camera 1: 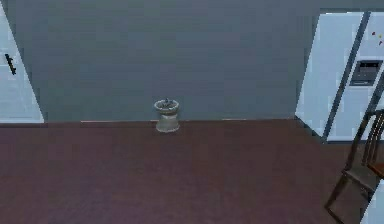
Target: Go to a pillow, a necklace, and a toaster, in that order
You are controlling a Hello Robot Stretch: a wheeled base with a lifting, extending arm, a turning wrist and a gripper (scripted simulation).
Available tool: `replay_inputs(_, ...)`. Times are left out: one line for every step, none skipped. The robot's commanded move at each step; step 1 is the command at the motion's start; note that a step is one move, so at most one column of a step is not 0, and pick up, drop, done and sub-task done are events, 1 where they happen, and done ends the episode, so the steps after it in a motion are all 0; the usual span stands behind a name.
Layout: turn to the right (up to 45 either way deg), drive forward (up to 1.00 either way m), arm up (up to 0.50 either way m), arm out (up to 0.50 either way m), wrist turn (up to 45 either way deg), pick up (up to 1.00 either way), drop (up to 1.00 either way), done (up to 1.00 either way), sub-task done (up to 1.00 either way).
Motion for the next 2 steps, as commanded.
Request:
replay_inputs(0.0,0.65,0.00,0.00,0.0,0.00,0.00,0.00,0.00)
replay_inputs(45.0,0.00,0.00,0.00,0.0,0.00,0.00,0.00,0.00)
